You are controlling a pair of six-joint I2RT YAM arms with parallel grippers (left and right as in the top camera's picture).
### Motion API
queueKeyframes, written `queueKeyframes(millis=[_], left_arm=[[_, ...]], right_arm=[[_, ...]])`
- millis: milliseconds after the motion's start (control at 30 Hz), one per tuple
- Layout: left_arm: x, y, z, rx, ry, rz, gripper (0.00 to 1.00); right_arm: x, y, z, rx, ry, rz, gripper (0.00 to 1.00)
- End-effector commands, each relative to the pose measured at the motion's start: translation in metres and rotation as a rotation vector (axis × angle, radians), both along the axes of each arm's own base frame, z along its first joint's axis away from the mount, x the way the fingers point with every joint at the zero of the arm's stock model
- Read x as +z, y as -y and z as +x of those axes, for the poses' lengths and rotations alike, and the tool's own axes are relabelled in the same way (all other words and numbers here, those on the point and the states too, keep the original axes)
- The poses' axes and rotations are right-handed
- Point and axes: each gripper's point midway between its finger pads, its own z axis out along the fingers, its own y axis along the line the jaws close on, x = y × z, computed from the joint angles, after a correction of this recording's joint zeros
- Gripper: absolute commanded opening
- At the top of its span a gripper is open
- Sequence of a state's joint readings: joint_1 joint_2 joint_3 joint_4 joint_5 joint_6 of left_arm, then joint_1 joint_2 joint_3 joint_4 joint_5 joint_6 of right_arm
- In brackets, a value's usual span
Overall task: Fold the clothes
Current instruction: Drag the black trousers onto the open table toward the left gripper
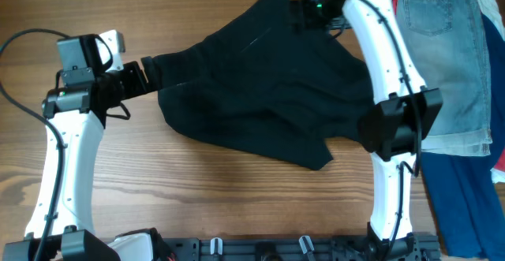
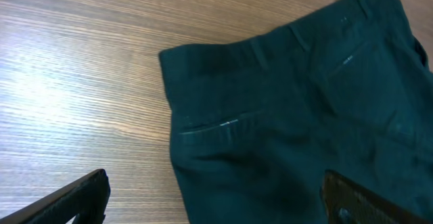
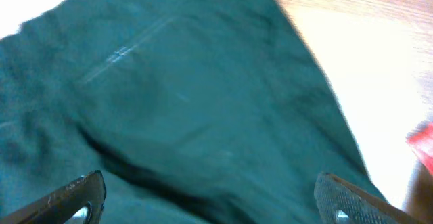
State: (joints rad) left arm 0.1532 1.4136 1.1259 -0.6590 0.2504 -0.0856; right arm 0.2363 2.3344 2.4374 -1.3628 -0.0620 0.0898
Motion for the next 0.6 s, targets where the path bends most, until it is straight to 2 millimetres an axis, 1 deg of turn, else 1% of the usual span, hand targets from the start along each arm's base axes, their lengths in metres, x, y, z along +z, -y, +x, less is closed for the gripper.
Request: queueKeyframes(millis=[0, 100, 167, 267, 367, 433, 500, 533, 567], left_arm=[[0.011, 0.008, 0.002, -0.019, 0.029, 0.017, 1.00], [0.006, 0.017, 0.002, -0.042, 0.011, 0.015, 1.00], [0.002, 0.022, 0.002, -0.057, 0.000, 0.014, 1.00], [-0.007, 0.028, 0.003, -0.074, -0.026, 0.011, 1.00], [-0.017, 0.032, 0.004, -0.084, -0.055, 0.008, 1.00], [-0.023, 0.033, 0.005, -0.086, -0.069, 0.007, 1.00], [-0.026, 0.032, 0.006, -0.084, -0.076, 0.008, 1.00], [-0.026, 0.031, 0.006, -0.080, -0.077, 0.014, 1.00], [-0.027, 0.029, 0.006, -0.074, -0.077, 0.024, 1.00]], right_arm=[[-0.034, 0.014, -0.002, -0.009, -0.083, -0.064, 0.99], [-0.070, 0.016, -0.005, -0.008, -0.161, -0.093, 0.98], [-0.090, 0.016, -0.007, -0.006, -0.204, -0.098, 0.97], [-0.116, 0.015, -0.009, -0.003, -0.252, -0.102, 0.97], [-0.144, 0.014, -0.005, -0.007, -0.271, -0.105, 0.97], [-0.157, 0.013, 0.001, -0.016, -0.262, -0.102, 0.97], [-0.173, 0.009, 0.019, -0.036, -0.209, -0.086, 0.97], [-0.176, 0.007, 0.025, -0.037, -0.187, -0.078, 0.98], [-0.183, 0.002, 0.032, -0.032, -0.162, -0.062, 0.98]])
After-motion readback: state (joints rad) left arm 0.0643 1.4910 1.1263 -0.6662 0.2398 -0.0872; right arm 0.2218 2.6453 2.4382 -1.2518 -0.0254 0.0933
